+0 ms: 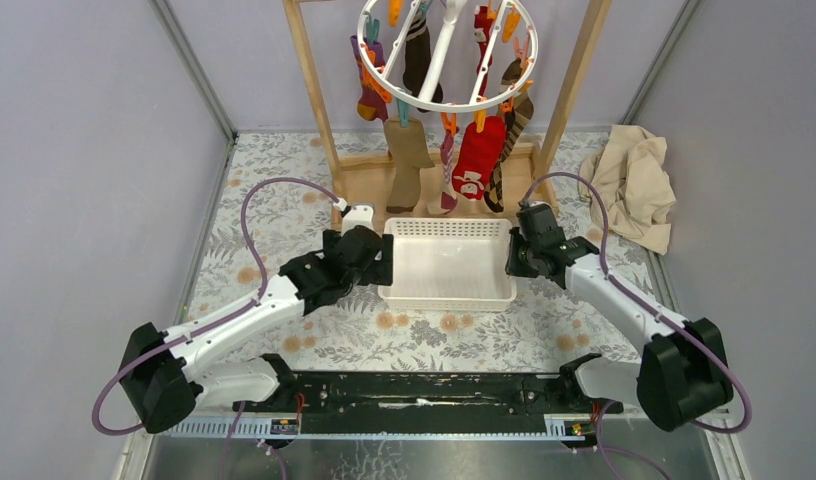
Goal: Remove the socks clipped to the hanger
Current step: Move the bin to the center of the board, then move the clothesline to the center of the board.
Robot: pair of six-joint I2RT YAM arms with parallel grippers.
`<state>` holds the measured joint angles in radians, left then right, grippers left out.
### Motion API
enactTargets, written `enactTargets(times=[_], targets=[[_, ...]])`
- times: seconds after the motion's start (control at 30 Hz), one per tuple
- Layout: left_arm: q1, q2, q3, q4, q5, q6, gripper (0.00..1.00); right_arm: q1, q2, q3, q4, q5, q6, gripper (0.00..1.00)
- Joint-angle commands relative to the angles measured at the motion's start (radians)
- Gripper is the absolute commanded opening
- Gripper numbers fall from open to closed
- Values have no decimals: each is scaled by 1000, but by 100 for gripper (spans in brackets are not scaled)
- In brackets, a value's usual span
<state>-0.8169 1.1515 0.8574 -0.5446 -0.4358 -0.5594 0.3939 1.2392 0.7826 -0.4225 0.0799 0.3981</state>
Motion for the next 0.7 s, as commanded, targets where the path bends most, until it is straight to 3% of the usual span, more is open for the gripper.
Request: enactTargets(times=[0.0, 0.07, 0.13, 0.2, 0.27, 0.47, 0.6, 0.67], targets=[[17, 17, 12, 75, 11, -11, 98, 6, -91, -3, -30, 23, 48, 29], [25, 26, 13, 83, 7, -10, 98, 6, -107, -1, -36, 30, 44, 31], [40, 40, 14, 85, -31, -18, 98, 6, -105, 2, -41, 30, 33, 45], [73, 50, 7, 98, -62, -36, 98, 6, -96, 11, -56, 26, 28, 67], [133, 59, -5, 130, -52, -54, 98, 6, -102, 15, -60, 23, 30, 78], [330, 154, -30, 287, 53, -77, 97, 6, -145, 56, -72, 48, 27, 79], [408, 290, 11, 346, 95, -72, 54, 5, -160, 92, -77, 51, 31, 77], [414, 369, 39, 350, 64, -65, 48, 6, -165, 109, -87, 50, 31, 77]])
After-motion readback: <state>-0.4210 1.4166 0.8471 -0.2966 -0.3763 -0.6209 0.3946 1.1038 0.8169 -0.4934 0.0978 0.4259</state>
